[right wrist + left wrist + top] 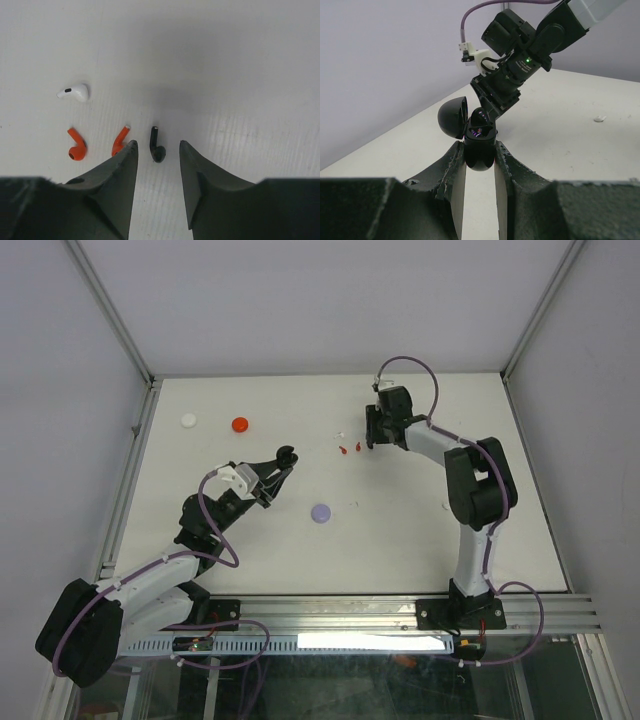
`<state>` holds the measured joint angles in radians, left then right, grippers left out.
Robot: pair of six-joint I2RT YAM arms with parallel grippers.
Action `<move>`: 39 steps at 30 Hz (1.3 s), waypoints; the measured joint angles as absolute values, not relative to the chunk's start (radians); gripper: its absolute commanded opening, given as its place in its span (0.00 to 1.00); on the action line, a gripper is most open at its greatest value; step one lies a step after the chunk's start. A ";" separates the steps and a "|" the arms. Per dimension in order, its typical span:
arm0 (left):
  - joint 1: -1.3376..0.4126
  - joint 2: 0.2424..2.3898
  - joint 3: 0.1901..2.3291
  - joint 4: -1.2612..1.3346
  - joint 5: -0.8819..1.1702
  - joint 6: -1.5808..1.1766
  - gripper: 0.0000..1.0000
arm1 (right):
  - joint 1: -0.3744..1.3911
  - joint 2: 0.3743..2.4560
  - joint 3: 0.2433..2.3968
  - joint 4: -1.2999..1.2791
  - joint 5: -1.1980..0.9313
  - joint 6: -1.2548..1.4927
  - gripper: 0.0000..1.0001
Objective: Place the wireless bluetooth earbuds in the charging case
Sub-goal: Move the earbud to the center of the board.
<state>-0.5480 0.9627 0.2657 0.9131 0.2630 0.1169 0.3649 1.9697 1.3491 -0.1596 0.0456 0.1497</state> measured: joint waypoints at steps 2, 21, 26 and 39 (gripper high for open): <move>-0.548 0.962 0.267 0.912 0.263 0.117 0.00 | 0.364 1.995 1.373 -0.160 0.034 0.150 0.40; -0.548 0.959 0.272 0.898 0.265 0.118 0.00 | 0.363 2.075 1.410 -0.184 -0.012 0.146 0.29; -0.548 0.959 0.272 0.897 0.268 0.118 0.00 | 0.363 2.066 1.392 -0.169 -0.006 0.135 0.25; -0.548 0.959 0.273 0.898 0.270 0.117 0.00 | 0.385 1.980 1.290 -0.205 0.019 0.106 0.13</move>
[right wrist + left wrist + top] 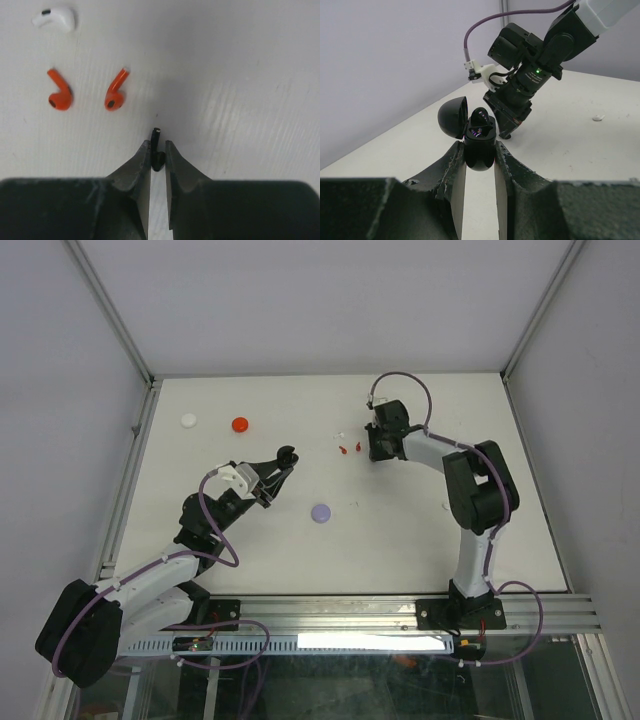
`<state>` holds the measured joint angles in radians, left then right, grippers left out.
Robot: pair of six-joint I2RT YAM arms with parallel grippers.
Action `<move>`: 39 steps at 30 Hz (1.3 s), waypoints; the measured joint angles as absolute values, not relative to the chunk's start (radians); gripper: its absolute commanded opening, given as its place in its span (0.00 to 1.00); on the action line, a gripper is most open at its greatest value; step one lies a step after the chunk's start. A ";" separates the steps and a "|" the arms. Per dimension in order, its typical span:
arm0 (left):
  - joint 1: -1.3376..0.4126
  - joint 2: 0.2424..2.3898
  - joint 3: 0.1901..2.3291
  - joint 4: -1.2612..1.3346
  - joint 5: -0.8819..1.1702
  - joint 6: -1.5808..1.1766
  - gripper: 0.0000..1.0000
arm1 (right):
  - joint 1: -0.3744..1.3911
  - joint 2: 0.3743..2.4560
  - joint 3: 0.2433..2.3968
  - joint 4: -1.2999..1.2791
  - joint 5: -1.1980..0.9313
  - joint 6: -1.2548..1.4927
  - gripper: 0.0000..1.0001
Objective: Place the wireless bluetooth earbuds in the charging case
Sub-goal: Move the earbud to the center of the board.
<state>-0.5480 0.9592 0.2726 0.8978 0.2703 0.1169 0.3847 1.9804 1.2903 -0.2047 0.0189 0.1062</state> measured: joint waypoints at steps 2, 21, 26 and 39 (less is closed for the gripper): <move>-0.548 0.959 0.273 0.898 0.271 0.117 0.00 | 0.401 1.953 1.259 -0.217 0.021 0.107 0.13; -0.548 0.959 0.273 0.898 0.271 0.117 0.00 | 0.679 1.749 1.037 -0.321 0.057 0.110 0.25; -0.548 0.959 0.273 0.898 0.271 0.117 0.00 | 0.694 1.744 1.032 -0.339 0.091 0.104 0.33; -0.548 0.959 0.273 0.898 0.271 0.116 0.00 | 0.698 1.723 1.022 -0.390 0.189 0.088 0.37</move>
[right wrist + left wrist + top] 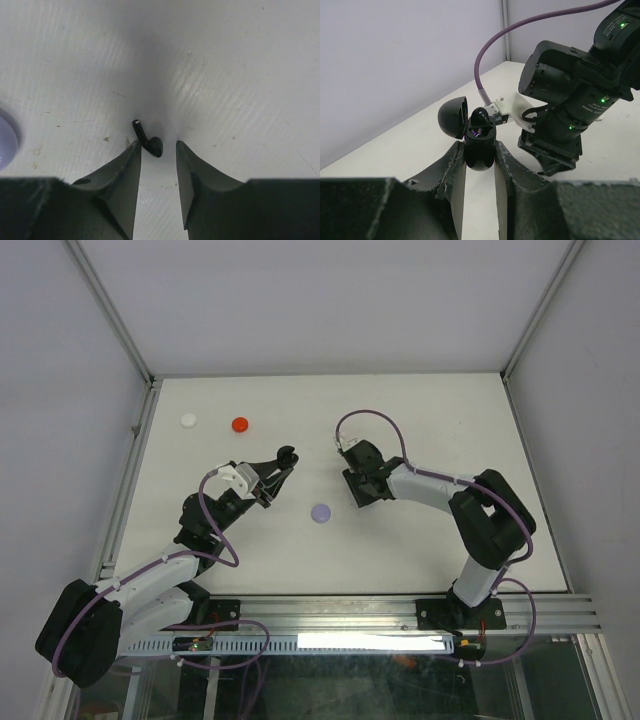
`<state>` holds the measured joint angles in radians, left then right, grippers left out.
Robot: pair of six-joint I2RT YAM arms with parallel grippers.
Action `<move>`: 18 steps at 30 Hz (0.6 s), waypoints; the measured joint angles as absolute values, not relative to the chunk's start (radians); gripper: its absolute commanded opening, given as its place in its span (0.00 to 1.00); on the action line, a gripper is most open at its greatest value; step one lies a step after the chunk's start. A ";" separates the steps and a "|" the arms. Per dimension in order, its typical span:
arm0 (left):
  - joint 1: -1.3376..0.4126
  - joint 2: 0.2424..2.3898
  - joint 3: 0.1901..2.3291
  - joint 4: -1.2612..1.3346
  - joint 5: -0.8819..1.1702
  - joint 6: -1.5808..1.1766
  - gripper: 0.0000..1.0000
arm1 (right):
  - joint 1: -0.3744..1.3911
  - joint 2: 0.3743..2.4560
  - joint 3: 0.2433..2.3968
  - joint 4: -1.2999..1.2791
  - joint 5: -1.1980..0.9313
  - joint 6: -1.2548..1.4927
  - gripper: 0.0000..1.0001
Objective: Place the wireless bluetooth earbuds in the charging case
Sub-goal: Move the earbud to the center of the board.
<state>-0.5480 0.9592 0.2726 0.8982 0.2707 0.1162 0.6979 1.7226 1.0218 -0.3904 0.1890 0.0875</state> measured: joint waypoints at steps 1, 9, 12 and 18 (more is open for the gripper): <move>-0.548 0.960 0.273 0.898 0.271 0.116 0.00 | 0.698 1.721 1.022 -0.396 0.197 0.086 0.38; -0.548 0.960 0.273 0.898 0.271 0.116 0.00 | 0.697 1.715 1.020 -0.425 0.249 0.077 0.40; -0.548 0.960 0.273 0.898 0.271 0.116 0.00 | 0.691 1.715 1.020 -0.426 0.263 0.080 0.40; -0.548 0.960 0.273 0.898 0.271 0.116 0.00 | 0.668 1.715 1.020 -0.432 0.290 0.088 0.41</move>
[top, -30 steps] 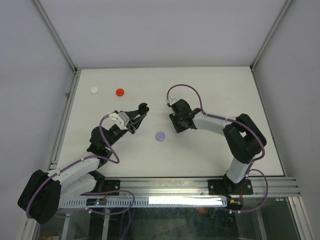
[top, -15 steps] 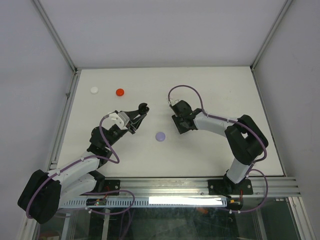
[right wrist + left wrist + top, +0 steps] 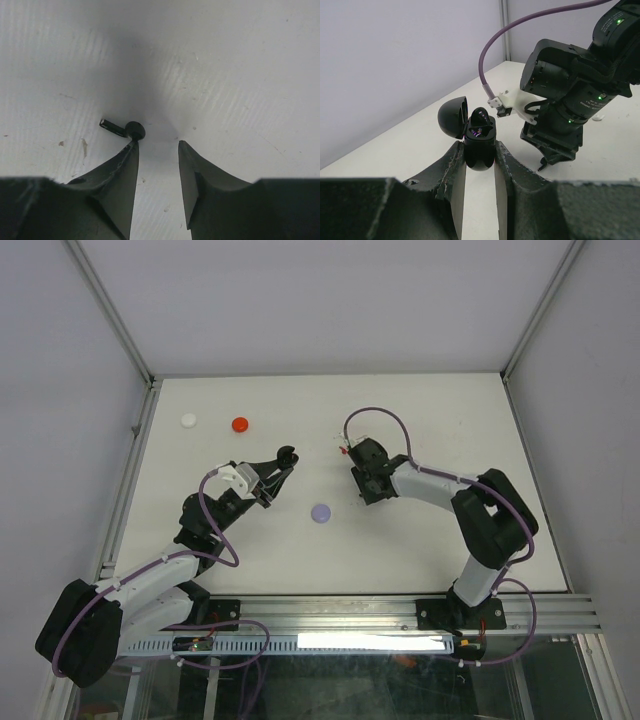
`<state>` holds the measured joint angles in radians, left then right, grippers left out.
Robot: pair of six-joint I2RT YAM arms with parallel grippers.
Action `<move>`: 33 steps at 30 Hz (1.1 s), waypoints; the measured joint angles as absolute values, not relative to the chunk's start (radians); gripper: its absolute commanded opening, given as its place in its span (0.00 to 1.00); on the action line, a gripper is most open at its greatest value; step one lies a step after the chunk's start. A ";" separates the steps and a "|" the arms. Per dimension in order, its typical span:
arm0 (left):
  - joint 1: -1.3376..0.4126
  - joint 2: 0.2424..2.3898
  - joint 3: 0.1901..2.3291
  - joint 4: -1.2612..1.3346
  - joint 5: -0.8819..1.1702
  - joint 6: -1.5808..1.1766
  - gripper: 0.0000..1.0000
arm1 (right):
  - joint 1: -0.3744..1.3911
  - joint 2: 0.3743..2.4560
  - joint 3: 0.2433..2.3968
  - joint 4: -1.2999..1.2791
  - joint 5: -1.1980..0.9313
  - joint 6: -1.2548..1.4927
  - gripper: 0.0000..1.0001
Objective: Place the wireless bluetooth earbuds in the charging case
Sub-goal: Move the earbud to the center of the board.
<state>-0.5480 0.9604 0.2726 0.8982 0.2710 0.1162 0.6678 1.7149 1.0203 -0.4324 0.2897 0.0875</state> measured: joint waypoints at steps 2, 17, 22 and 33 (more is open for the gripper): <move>-0.548 0.960 0.273 0.898 0.271 0.116 0.00 | 0.662 1.715 1.020 -0.437 0.296 0.090 0.41; -0.548 0.960 0.273 0.899 0.271 0.114 0.00 | 0.646 1.739 1.045 -0.409 0.280 0.112 0.41; -0.548 0.960 0.273 0.898 0.271 0.112 0.00 | 0.645 1.766 1.071 -0.392 0.276 0.112 0.41; -0.548 0.960 0.273 0.899 0.271 0.112 0.00 | 0.643 1.718 1.083 -0.411 0.264 0.112 0.41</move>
<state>-0.5480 0.9604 0.2726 0.8986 0.2710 0.1120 0.6434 1.7180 1.0832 -0.4114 0.2642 0.1120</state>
